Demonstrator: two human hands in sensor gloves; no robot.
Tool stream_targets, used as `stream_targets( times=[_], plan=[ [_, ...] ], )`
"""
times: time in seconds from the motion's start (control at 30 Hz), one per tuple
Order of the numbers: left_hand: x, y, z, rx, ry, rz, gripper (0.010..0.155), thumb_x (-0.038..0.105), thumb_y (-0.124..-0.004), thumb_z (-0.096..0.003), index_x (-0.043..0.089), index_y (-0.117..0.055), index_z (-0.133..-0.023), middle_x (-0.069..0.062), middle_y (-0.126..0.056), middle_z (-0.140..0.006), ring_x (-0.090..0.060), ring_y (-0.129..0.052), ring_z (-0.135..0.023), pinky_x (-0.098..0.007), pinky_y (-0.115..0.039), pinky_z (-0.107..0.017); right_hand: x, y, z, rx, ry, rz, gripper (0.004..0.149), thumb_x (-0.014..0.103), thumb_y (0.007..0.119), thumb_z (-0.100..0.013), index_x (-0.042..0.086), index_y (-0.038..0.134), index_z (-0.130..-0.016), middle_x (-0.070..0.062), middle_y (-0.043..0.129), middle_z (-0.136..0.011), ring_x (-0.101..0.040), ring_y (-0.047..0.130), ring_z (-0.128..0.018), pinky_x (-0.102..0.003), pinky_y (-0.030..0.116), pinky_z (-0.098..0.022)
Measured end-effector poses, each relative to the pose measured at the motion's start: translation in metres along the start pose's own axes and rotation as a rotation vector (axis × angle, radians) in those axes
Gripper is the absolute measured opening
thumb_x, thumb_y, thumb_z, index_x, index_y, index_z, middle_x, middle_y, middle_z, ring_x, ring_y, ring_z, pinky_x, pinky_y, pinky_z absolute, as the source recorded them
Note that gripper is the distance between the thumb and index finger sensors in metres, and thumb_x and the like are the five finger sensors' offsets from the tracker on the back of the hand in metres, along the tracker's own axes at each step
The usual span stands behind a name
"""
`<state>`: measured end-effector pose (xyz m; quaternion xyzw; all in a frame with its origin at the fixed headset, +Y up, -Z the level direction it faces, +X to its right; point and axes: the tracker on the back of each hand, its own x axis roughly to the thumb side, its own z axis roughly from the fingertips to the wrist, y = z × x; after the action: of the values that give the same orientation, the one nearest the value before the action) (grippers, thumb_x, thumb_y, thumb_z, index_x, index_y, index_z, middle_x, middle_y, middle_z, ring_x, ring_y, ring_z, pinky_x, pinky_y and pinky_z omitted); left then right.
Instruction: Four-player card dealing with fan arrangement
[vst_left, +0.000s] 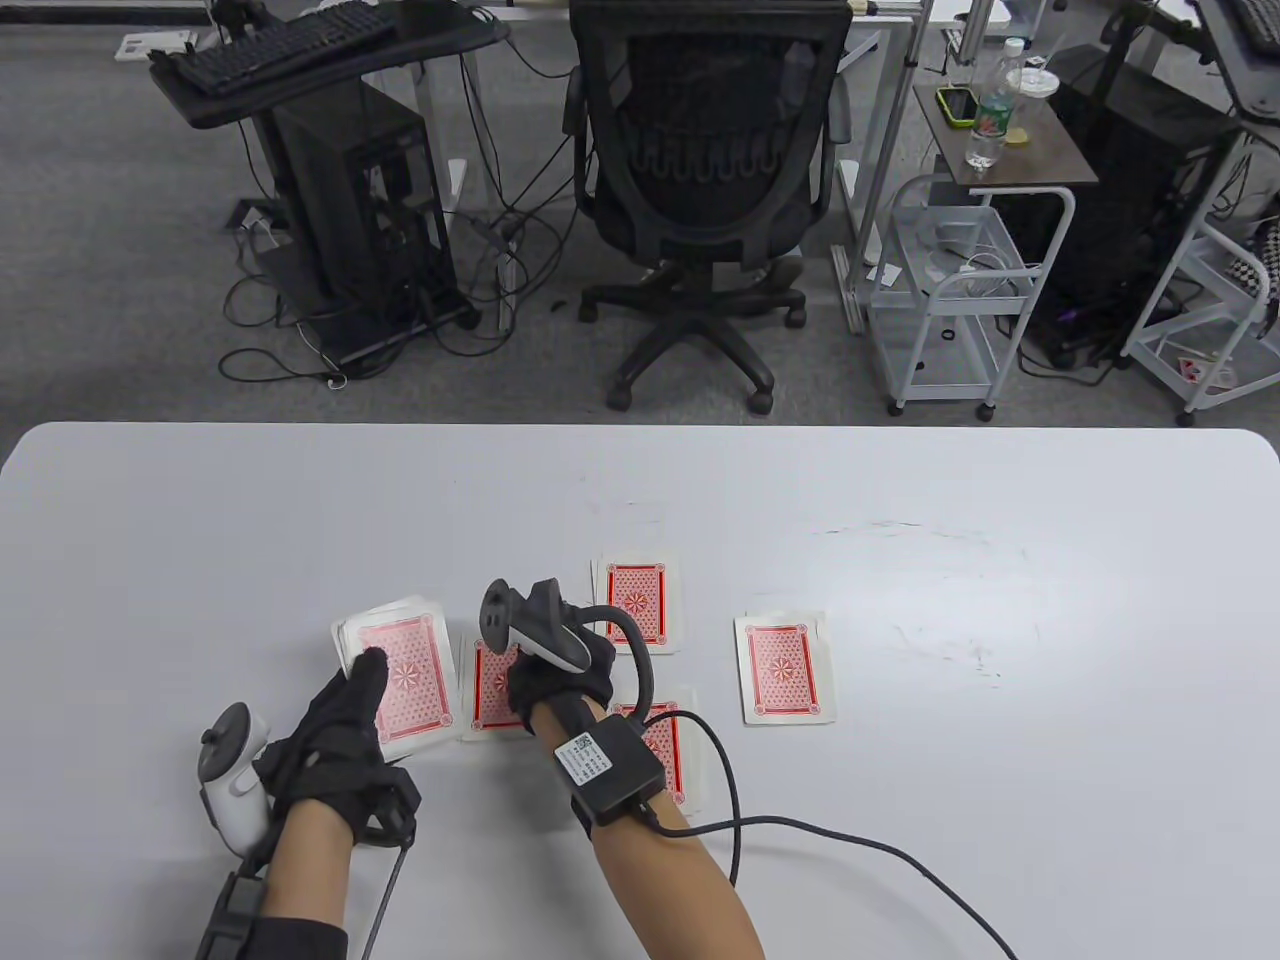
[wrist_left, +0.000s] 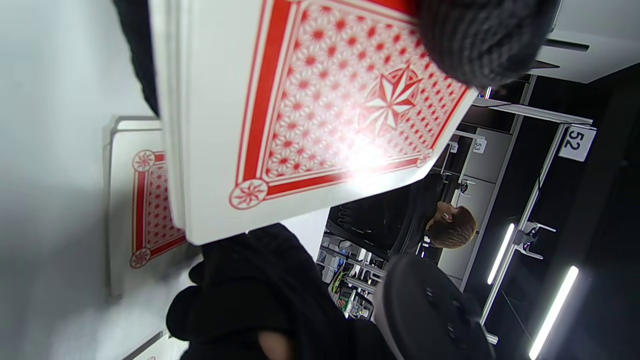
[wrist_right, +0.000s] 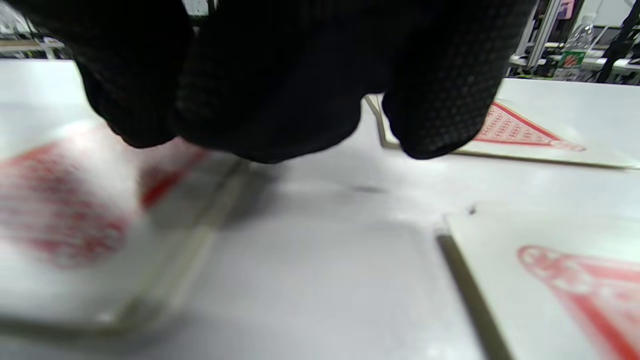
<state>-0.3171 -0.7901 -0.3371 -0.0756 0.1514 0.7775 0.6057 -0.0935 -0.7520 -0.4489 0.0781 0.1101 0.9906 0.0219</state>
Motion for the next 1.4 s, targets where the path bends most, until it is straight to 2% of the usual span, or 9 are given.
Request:
stream_targets(
  times=[0.2, 0.3, 0.43, 0.57, 0.63, 0.77, 1.0, 1.17, 1.4],
  plan=[
    [-0.001, -0.014, 0.003, -0.053, -0.009, 0.026, 0.049, 0.056, -0.077, -0.0501, 0.032, -0.075, -0.093, 0.008, -0.093, -0.087, -0.025, -0.104, -0.070, -0.044, -0.089, -0.050, -0.027, -0.036, 0.033, -0.014, -0.114, -0.491, 0.061, 0.042, 0.072, -0.058, 0.005, 0.057, -0.105, -0.009, 0.082, -0.081, -0.018, 0.101, -0.047, -0.055, 0.073, -0.052],
    [-0.001, -0.024, 0.007, -0.092, -0.013, 0.035, 0.049, 0.057, -0.077, -0.0501, 0.032, -0.075, -0.093, 0.008, -0.093, -0.087, -0.025, -0.104, -0.070, -0.044, -0.089, -0.049, -0.040, -0.036, 0.054, -0.009, -0.232, -0.698, 0.061, 0.043, 0.068, -0.059, 0.005, 0.056, -0.105, -0.012, 0.076, -0.088, -0.023, 0.099, -0.057, -0.058, 0.070, -0.054],
    [-0.004, -0.044, 0.013, -0.171, -0.012, 0.027, 0.049, 0.057, -0.077, -0.0500, 0.032, -0.076, -0.092, 0.008, -0.093, -0.087, -0.024, -0.104, -0.070, -0.044, -0.089, -0.049, -0.053, -0.019, 0.079, 0.018, -0.342, -0.938, 0.070, 0.049, 0.075, -0.056, 0.005, 0.054, -0.106, -0.016, 0.071, -0.092, -0.031, 0.095, -0.066, -0.062, 0.067, -0.055],
    [-0.010, -0.059, 0.016, -0.217, -0.007, 0.004, 0.049, 0.057, -0.078, -0.0491, 0.032, -0.077, -0.091, 0.009, -0.095, -0.085, -0.024, -0.105, -0.069, -0.043, -0.090, -0.049, -0.062, -0.013, 0.092, -0.113, -0.274, -0.893, 0.056, 0.041, 0.088, -0.050, 0.011, 0.069, -0.092, -0.003, 0.083, -0.074, -0.021, 0.101, -0.048, -0.059, 0.072, -0.052],
    [-0.012, -0.062, 0.018, -0.212, -0.004, -0.012, 0.049, 0.057, -0.079, -0.0489, 0.033, -0.077, -0.091, 0.009, -0.094, -0.086, -0.024, -0.104, -0.069, -0.044, -0.090, -0.049, -0.068, -0.011, 0.093, -0.106, -0.265, -0.900, 0.054, 0.040, 0.089, -0.047, 0.011, 0.072, -0.090, -0.002, 0.086, -0.072, -0.020, 0.104, -0.046, -0.058, 0.074, -0.051],
    [-0.013, -0.061, 0.017, -0.234, 0.011, 0.003, 0.050, 0.057, -0.078, -0.0487, 0.033, -0.076, -0.092, 0.008, -0.094, -0.087, -0.025, -0.104, -0.070, -0.044, -0.089, -0.049, -0.077, -0.010, 0.089, -0.097, -0.242, -0.967, 0.052, 0.035, 0.092, -0.045, 0.011, 0.077, -0.088, -0.002, 0.092, -0.067, -0.020, 0.107, -0.044, -0.057, 0.075, -0.051],
    [-0.011, -0.046, 0.010, -0.206, 0.025, 0.014, 0.050, 0.057, -0.074, -0.0499, 0.033, -0.074, -0.093, 0.008, -0.092, -0.088, -0.025, -0.103, -0.072, -0.044, -0.089, -0.050, -0.090, -0.020, 0.078, -0.089, -0.235, -0.997, 0.062, 0.032, 0.091, -0.047, 0.004, 0.069, -0.096, -0.001, 0.093, -0.067, -0.019, 0.108, -0.042, -0.054, 0.077, -0.049],
    [-0.011, -0.028, 0.004, -0.125, 0.043, 0.021, 0.050, 0.057, -0.075, -0.0500, 0.033, -0.074, -0.094, 0.008, -0.092, -0.089, -0.025, -0.103, -0.072, -0.044, -0.088, -0.051, -0.105, -0.044, 0.049, -0.124, -0.143, -0.936, 0.067, 0.032, 0.089, -0.049, 0.002, 0.060, -0.102, -0.003, 0.089, -0.071, -0.016, 0.101, -0.034, -0.054, 0.076, -0.047],
    [-0.010, -0.024, 0.002, -0.112, 0.042, 0.041, 0.050, 0.057, -0.075, -0.0502, 0.033, -0.074, -0.094, 0.008, -0.092, -0.089, -0.025, -0.103, -0.072, -0.044, -0.089, -0.051, -0.123, -0.058, -0.019, -0.096, 0.099, -0.562, 0.071, 0.033, 0.088, -0.049, 0.003, 0.054, -0.104, -0.003, 0.086, -0.072, -0.014, 0.097, -0.033, -0.054, 0.075, -0.048]
  ],
)
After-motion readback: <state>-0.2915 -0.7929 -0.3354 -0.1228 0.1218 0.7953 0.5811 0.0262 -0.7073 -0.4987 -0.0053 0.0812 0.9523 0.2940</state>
